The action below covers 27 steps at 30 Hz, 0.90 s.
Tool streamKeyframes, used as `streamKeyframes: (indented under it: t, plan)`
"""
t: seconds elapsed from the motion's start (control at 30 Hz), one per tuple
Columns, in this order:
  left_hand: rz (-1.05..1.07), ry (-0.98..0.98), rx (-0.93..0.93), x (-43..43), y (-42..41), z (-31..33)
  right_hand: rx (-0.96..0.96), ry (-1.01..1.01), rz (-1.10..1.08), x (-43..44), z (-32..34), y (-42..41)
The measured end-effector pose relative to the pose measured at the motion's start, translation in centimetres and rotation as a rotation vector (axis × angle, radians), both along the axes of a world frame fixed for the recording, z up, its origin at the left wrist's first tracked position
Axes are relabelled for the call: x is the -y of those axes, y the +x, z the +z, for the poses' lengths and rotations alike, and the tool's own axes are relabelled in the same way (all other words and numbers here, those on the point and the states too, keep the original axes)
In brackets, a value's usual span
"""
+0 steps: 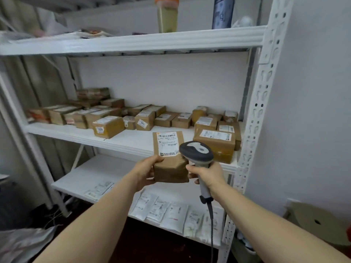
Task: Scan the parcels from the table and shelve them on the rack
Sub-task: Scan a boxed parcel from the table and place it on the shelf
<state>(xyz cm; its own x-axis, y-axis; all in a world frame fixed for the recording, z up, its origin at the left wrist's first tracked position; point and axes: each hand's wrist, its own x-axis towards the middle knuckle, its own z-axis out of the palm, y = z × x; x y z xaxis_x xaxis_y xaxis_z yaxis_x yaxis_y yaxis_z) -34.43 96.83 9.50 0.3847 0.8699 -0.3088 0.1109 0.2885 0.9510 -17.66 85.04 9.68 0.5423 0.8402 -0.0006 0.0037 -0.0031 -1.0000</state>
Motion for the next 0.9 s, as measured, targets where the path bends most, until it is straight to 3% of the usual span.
streamKeyframes:
  t: [0.33,0.4,0.5,0.6,0.67,0.73,0.83,0.9]
  plan:
    - [-0.124,0.054,-0.141,-15.7,5.0,0.9,0.096,-0.060,-0.205,-14.7,-0.6,-0.6]
    - [-0.179,0.154,-0.181,-17.8,6.3,0.4,0.070,-0.057,-0.239,-16.8,-0.7,-0.5]
    - [-0.359,0.359,-0.072,-20.4,7.3,-0.1,0.049,-0.057,-0.238,-19.1,-0.5,-0.3]
    - [-0.591,0.712,-0.376,-22.8,7.6,-0.4,0.052,-0.061,-0.247,-20.7,-0.5,0.1]
    - [-0.561,0.926,-0.555,-24.2,8.2,-0.8,0.047,-0.067,-0.260,-21.5,-0.6,0.3]
    - [-0.480,1.021,-0.605,-25.1,9.2,-0.9,0.045,-0.056,-0.261,-21.9,-0.7,0.5]
    - [-0.402,1.112,-0.650,-26.2,11.1,-1.0,0.035,-0.049,-0.287,-21.8,-1.0,0.7]
    - [-0.417,1.060,-0.588,-26.7,12.8,-1.1,0.022,-0.053,-0.315,-21.5,-1.2,1.0]
